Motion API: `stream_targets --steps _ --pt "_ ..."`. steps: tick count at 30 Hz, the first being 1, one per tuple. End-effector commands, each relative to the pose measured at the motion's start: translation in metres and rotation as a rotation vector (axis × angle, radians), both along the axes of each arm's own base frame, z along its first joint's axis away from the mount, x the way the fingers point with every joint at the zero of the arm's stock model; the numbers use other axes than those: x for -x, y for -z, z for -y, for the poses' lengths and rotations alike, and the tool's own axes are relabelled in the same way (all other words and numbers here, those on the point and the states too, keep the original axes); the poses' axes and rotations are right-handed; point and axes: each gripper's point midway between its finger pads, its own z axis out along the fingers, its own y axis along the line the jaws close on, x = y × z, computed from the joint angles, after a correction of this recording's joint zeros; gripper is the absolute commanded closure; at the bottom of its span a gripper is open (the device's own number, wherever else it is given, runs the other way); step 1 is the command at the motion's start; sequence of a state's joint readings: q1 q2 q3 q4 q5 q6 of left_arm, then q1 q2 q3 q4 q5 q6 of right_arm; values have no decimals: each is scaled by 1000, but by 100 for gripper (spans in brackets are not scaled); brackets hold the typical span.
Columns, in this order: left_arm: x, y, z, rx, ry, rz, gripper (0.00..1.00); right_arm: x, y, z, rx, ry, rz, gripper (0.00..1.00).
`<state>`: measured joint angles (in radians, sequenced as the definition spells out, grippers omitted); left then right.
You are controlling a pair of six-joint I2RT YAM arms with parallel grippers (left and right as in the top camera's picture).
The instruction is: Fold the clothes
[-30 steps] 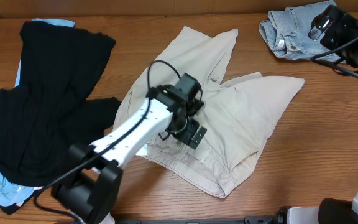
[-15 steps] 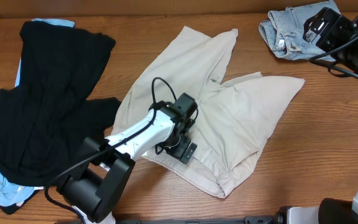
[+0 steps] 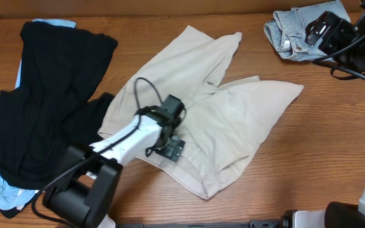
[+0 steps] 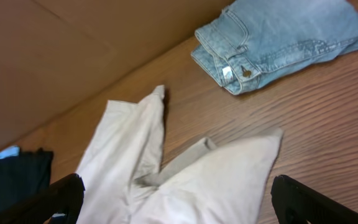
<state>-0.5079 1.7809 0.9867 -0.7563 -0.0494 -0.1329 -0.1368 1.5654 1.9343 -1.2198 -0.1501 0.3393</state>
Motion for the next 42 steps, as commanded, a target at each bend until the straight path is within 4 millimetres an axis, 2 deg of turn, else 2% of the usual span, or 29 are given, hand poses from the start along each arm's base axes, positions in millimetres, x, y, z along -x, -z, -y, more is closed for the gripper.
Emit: stream_targets --steps 1,5,7,9,11,15,19,22,27,31,34,37,42 --pt "10 30 -115 -420 -141 -4 0 -6 23 1 -8 0 -41 0" --pt "-20 23 -158 -493 -253 107 0 -13 53 2 -14 1 -86 0" --pt "-37 21 -169 -478 -263 150 0 -17 68 2 -17 1 -109 0" --pt "-51 16 -171 -453 -243 161 0 -19 85 3 -21 1 -141 0" --pt "-67 3 -166 -430 -220 172 0 -21 100 3 -26 0 -177 0" --pt "-102 -41 -150 -398 -204 217 0 -23 130 -3 -68 -22 -253 0" --pt "-132 -96 -117 -267 -183 252 0 -21 159 -14 -119 -53 -327 0" --pt "-146 -135 -88 -107 -169 265 0 -18 172 -15 -124 -54 -364 0" --pt "-149 -203 -44 158 -133 273 0 -14 187 -22 -124 -86 -401 0" --pt "-142 -240 -35 230 -162 278 0 -3 217 -36 -140 -99 -473 5" --pt "-137 -266 -27 289 -158 295 0 0 246 -49 -153 -98 -487 12" --pt "-136 -279 -24 313 -152 312 0 -3 266 -58 -160 -77 -464 18" --pt "-129 -277 -26 303 -154 286 0 -12 284 -59 -130 -37 -405 27"
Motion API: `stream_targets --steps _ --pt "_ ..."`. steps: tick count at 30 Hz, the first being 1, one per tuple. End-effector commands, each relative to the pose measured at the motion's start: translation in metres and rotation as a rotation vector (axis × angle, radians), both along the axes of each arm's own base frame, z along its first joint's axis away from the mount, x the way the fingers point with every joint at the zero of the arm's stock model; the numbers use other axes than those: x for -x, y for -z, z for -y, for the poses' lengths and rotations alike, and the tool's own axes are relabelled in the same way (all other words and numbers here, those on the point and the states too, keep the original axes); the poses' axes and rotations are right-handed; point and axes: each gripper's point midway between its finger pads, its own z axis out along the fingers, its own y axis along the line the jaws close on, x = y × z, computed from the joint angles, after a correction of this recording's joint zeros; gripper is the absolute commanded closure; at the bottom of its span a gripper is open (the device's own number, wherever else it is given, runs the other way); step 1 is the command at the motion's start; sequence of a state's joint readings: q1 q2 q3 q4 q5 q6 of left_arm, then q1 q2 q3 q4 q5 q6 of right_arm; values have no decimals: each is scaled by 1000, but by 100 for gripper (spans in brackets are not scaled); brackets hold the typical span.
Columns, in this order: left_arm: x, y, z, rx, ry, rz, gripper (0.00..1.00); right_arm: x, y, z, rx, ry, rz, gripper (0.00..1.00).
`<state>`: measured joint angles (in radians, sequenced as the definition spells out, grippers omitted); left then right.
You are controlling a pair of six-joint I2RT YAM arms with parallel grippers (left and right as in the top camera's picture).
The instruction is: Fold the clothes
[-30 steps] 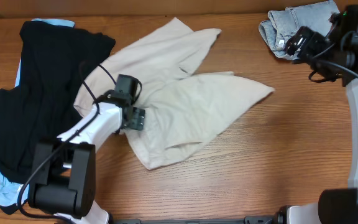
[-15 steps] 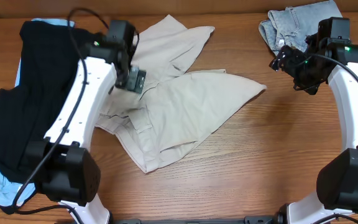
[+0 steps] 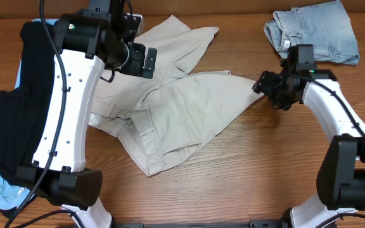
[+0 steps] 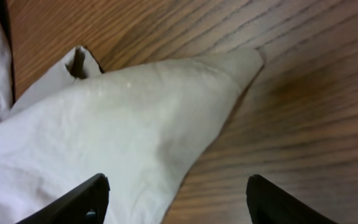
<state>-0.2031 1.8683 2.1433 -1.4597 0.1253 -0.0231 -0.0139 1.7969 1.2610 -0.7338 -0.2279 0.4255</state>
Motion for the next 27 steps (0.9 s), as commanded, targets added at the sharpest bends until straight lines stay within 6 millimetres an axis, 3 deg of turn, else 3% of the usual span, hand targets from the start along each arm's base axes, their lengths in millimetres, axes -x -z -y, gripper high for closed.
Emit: stream_targets --steps 1,8,16,22,23,24,25,26,27 --pt "8 -6 6 30 9 -12 0 -5 10 2 30 49 34 28" --pt "11 -5 5 24 10 -28 0 -19 21 2 42 72 87 39" --pt "14 -4 5 21 12 -38 0 -16 45 8 79 85 34 39" --pt "13 -3 1 0 3 -35 0 -32 54 -4 58 59 86 41" --pt "13 -3 0 -4 1 -35 0 -34 54 -6 57 56 95 45" --pt "13 -3 0 -7 0 -35 0 -36 55 -7 58 54 103 56" --pt "13 -3 0 -7 0 -37 0 -39 53 -7 57 54 116 82" --pt "14 -2 0 -7 0 -38 0 -42 52 -7 58 51 128 96" --pt "14 -2 -1 -8 0 -41 0 -46 49 -7 56 48 148 96"
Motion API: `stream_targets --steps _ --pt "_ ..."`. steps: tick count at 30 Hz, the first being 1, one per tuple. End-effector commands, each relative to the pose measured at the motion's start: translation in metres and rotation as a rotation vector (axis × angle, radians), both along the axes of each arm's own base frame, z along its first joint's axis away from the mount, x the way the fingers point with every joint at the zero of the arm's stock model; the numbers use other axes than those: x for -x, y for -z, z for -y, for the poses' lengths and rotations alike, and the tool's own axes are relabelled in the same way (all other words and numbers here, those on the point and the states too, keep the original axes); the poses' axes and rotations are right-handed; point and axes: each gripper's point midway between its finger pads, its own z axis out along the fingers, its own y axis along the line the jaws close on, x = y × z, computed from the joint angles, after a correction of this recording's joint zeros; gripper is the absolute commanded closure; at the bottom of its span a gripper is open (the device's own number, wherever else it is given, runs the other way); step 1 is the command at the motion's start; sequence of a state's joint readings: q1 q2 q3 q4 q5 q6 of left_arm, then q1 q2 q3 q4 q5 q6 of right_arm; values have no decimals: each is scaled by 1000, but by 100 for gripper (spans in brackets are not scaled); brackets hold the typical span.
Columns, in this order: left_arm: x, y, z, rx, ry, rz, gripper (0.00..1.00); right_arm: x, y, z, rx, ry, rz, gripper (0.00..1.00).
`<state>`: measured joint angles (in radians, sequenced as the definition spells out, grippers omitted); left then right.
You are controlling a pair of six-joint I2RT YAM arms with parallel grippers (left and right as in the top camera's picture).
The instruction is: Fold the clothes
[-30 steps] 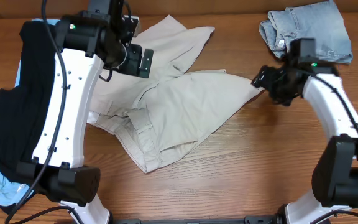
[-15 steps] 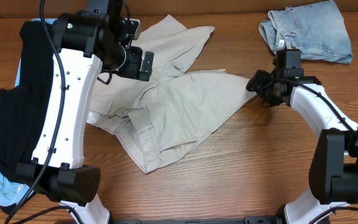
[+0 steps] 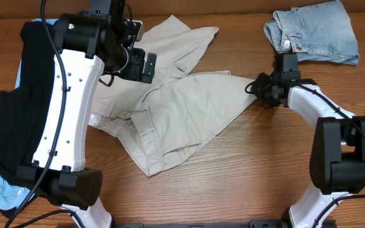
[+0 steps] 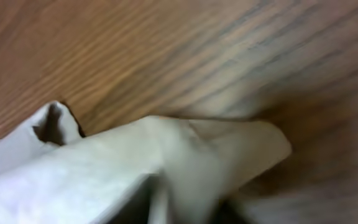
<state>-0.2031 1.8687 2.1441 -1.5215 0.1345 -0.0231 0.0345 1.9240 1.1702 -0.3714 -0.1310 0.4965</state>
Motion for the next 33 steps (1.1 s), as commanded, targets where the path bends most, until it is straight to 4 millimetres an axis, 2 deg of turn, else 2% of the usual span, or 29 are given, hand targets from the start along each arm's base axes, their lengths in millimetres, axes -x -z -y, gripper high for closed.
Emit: stream_targets --steps 1,3,4,9,10,12,14,15,17,22,26,29,33 --pt "1 -7 1 -5 -3 18 0 -9 -6 -1 -1 -6 38 96" --pt "2 -6 0 -6 -3 12 0 -19 -23 1 7 -27 83 96" --pt "3 -6 0 -7 -3 9 0 -25 -40 2 12 -49 118 96" --pt "4 -6 0 -7 -3 6 0 -47 -138 5 52 -153 296 96" --pt "4 -6 0 -7 -3 6 0 -47 -162 2 64 -193 339 96" --pt "4 -6 0 -7 -3 6 0 -44 -193 -3 94 -253 394 96" --pt "4 -6 0 -7 -3 5 0 -37 -209 -7 129 -299 422 96" --pt "4 -6 0 -7 -3 5 0 -33 -209 -7 146 -310 411 96" --pt "4 -6 0 -7 -3 4 0 -23 -192 -3 177 -309 336 96" --pt "5 -4 1 -8 0 -2 1 17 -113 6 154 -284 62 96" --pt "7 0 4 -6 9 -17 0 53 -63 20 101 -188 -99 96" --pt "10 5 8 -9 20 -34 0 74 -41 33 78 -132 -175 96" --pt "18 15 17 -7 55 -71 0 88 -28 54 57 -52 -223 96"
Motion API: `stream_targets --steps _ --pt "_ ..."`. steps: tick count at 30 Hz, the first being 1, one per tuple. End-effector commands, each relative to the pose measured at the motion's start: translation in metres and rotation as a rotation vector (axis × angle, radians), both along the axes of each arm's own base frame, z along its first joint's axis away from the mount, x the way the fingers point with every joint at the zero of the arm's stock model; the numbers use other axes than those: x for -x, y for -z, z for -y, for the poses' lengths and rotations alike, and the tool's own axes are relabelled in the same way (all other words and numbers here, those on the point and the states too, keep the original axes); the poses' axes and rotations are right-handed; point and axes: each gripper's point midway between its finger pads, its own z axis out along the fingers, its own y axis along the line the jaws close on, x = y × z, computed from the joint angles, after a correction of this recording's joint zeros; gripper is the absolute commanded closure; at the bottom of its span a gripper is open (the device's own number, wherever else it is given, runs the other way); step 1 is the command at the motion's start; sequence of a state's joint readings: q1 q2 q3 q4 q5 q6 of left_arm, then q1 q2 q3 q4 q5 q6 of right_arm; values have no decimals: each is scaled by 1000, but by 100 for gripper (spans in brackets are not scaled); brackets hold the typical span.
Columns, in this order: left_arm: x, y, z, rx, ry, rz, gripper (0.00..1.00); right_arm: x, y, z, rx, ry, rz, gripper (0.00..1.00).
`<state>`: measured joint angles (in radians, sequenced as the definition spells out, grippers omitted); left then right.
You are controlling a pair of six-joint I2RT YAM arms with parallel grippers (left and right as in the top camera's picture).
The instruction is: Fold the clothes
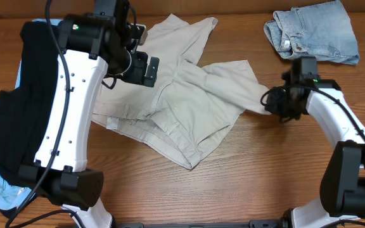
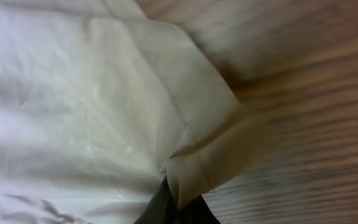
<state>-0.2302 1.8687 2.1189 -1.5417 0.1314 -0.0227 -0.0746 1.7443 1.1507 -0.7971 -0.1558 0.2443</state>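
Observation:
Beige trousers (image 1: pixel 189 104) lie crumpled across the middle of the table in the overhead view. My right gripper (image 1: pixel 272 105) is shut on the end of one trouser leg at the right. The right wrist view shows that beige hem (image 2: pixel 210 155) pinched between the dark fingertips (image 2: pixel 166 208), low over the wood. My left gripper (image 1: pixel 146 68) is raised over the upper left part of the trousers. Its fingers are hidden under its body, so its hold does not show.
Folded light blue jeans (image 1: pixel 312 28) lie at the back right corner. A black garment (image 1: pixel 43 101) is heaped on a pale blue one along the left side. Bare wooden table (image 1: pixel 265 177) shows in front of the trousers.
My right gripper has moved a little right and toward the front with the leg end held. The trousers have shifted right and bunched differently. My left gripper sits slightly further right.
At first my left gripper was low on the trousers near the front and my right arm was up by the jeans. Then the trousers lay further left and back, with my open right gripper at a leg tip. It reached that tip and now holds it.

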Motion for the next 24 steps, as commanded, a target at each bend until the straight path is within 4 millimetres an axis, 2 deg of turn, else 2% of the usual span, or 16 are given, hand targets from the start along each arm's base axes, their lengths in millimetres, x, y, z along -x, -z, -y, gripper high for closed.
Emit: stream_targets --steps 1,4,7,11,16,18,21,24 --pt "11 10 16 18 55 -42 0 1 -1 22 2 102 3 96" --pt "28 25 41 60 146 -107 0 -6 -5 35 -40 147 41 96" --pt "47 44 59 45 205 -176 0 -16 -11 40 -102 165 94 96" --pt "93 80 85 -13 336 -312 0 -27 -18 42 -146 167 150 96" --pt "154 124 111 -102 461 -446 0 -29 -19 42 -144 165 158 96" --pt "172 142 120 -151 487 -457 0 -29 -19 42 -143 162 158 96" --pt "186 168 126 -258 510 -404 0 -28 -19 42 -143 162 154 96" --pt "185 186 131 -333 490 -309 0 -28 -19 42 -144 162 154 96"
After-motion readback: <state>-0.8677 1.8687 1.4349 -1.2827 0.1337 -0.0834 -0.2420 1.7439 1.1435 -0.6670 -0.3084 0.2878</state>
